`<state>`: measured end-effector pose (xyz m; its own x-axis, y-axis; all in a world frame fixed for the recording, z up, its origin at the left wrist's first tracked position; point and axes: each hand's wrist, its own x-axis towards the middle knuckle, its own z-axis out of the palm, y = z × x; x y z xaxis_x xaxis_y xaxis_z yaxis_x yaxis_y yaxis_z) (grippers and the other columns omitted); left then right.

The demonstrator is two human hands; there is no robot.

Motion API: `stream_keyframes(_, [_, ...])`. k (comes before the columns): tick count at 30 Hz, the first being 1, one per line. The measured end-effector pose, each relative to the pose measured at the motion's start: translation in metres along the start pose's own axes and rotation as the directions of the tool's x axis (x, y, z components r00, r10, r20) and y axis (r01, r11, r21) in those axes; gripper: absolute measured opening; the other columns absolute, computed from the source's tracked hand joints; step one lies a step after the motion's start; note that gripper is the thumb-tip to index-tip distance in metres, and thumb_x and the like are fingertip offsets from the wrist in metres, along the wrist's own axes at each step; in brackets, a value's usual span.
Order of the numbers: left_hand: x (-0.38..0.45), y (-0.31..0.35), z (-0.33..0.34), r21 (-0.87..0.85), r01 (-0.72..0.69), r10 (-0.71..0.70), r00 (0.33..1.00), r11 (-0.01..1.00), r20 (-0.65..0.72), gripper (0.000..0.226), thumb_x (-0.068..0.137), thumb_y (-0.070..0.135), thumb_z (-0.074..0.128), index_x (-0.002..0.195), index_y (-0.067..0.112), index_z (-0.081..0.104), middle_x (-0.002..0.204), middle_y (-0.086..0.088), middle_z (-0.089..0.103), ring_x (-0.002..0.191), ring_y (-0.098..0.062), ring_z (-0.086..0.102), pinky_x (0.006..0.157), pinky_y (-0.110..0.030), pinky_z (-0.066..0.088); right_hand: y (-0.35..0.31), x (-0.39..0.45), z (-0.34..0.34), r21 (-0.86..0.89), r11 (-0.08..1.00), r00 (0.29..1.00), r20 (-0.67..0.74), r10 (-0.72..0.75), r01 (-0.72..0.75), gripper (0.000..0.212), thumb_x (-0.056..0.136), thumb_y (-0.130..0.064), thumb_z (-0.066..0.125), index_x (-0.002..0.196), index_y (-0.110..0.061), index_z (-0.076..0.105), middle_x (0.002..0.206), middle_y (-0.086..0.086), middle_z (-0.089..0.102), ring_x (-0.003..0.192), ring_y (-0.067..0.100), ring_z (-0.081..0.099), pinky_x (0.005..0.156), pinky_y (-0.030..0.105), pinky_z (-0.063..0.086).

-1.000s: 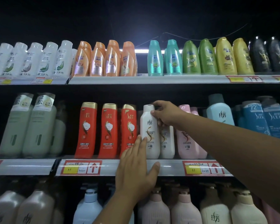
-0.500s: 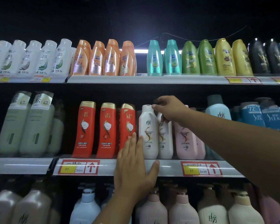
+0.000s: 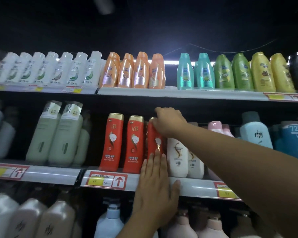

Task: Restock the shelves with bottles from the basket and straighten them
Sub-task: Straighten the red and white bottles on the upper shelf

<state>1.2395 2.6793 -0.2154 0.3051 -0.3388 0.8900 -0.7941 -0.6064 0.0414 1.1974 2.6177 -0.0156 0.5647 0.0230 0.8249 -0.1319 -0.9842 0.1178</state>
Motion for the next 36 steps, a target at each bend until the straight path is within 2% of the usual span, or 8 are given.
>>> stream_keyframes(5, [-0.005,-0.014,-0.005,0.018,-0.056,0.055,0.997,0.998,0.052,0.084,0.085,0.07,-0.012,0.153,0.022,-0.019,0.161,0.006,-0.031,0.149,-0.009,-0.028,0.123,-0.036,-0.014,0.004,0.011,0.004,0.013,0.998,0.993,0.103,0.066,-0.067,0.032,0.103,-0.048,0.04,0.103,-0.021,0.058,0.101,0.004,0.064,0.098,0.024,0.06,0.1,0.05,0.044])
stream_keyframes(11, [-0.011,-0.015,-0.017,0.066,-0.047,0.039,0.992,0.997,0.119,0.09,0.083,0.068,-0.01,0.158,0.02,-0.013,0.162,0.006,-0.03,0.15,-0.011,-0.027,0.124,-0.037,-0.013,0.01,0.016,0.007,0.092,0.992,0.99,0.121,0.07,-0.082,0.031,0.102,-0.048,0.045,0.108,-0.02,0.058,0.109,0.004,0.066,0.103,0.024,0.062,0.1,0.049,0.049])
stream_keyframes(13, [-0.013,-0.019,-0.016,0.073,-0.041,0.033,0.994,0.997,0.105,0.09,0.084,0.069,-0.011,0.159,0.02,-0.012,0.162,0.006,-0.029,0.151,-0.01,-0.025,0.124,-0.035,-0.014,0.012,0.015,0.006,0.11,0.99,0.991,0.109,0.072,-0.084,0.038,0.101,-0.05,0.049,0.117,-0.017,0.061,0.111,0.004,0.067,0.102,0.023,0.063,0.094,0.045,0.053])
stream_keyframes(16, [-0.016,-0.024,-0.014,0.076,-0.018,0.012,0.997,0.997,0.078,0.088,0.085,0.069,-0.009,0.159,0.022,-0.013,0.163,0.007,-0.028,0.15,-0.007,-0.023,0.121,-0.031,-0.018,0.018,0.015,0.008,0.165,0.982,0.994,0.072,0.085,-0.096,0.043,0.097,-0.054,0.054,0.118,-0.017,0.064,0.107,0.002,0.069,0.097,0.02,0.066,0.089,0.042,0.056])
stream_keyframes(19, [-0.016,-0.023,-0.013,0.079,-0.018,0.013,0.998,0.997,0.06,0.087,0.086,0.069,-0.008,0.159,0.022,-0.014,0.162,0.007,-0.029,0.151,-0.007,-0.023,0.119,-0.029,-0.02,0.021,0.015,0.012,0.23,0.966,0.992,0.045,0.114,-0.122,0.043,0.094,-0.057,0.058,0.112,-0.019,0.064,0.103,0.001,0.07,0.093,0.018,0.067,0.087,0.041,0.058])
stream_keyframes(22, [-0.016,-0.021,-0.015,0.052,-0.009,0.007,0.999,0.999,0.043,0.088,0.085,0.07,-0.007,0.159,0.023,-0.01,0.163,0.008,-0.027,0.15,-0.007,-0.022,0.12,-0.028,-0.021,0.02,0.017,0.013,0.255,0.956,0.989,0.052,0.138,-0.147,0.039,0.092,-0.058,0.06,0.105,-0.021,0.061,0.099,-0.001,0.068,0.095,0.019,0.066,0.092,0.045,0.055])
stream_keyframes(29, [-0.016,-0.02,-0.014,0.05,0.007,-0.009,0.999,0.999,0.037,0.088,0.084,0.071,-0.008,0.16,0.027,-0.009,0.163,0.01,-0.028,0.151,-0.008,-0.02,0.118,-0.029,-0.021,0.013,0.029,0.007,0.27,0.931,0.965,0.16,0.206,-0.244,0.046,0.088,-0.064,0.062,0.088,-0.018,0.056,0.092,0.002,0.069,0.088,0.019,0.068,0.089,0.041,0.056])
stream_keyframes(36, [-0.016,-0.02,-0.013,0.014,-0.001,0.001,1.0,1.0,0.009,0.092,0.083,0.074,-0.008,0.161,0.025,-0.002,0.165,0.009,-0.021,0.153,-0.009,-0.014,0.12,-0.028,-0.019,0.018,0.037,0.005,0.289,0.912,0.93,0.307,0.201,-0.292,0.051,0.093,-0.058,0.06,0.109,-0.01,0.06,0.11,0.009,0.07,0.101,0.024,0.066,0.092,0.035,0.049])
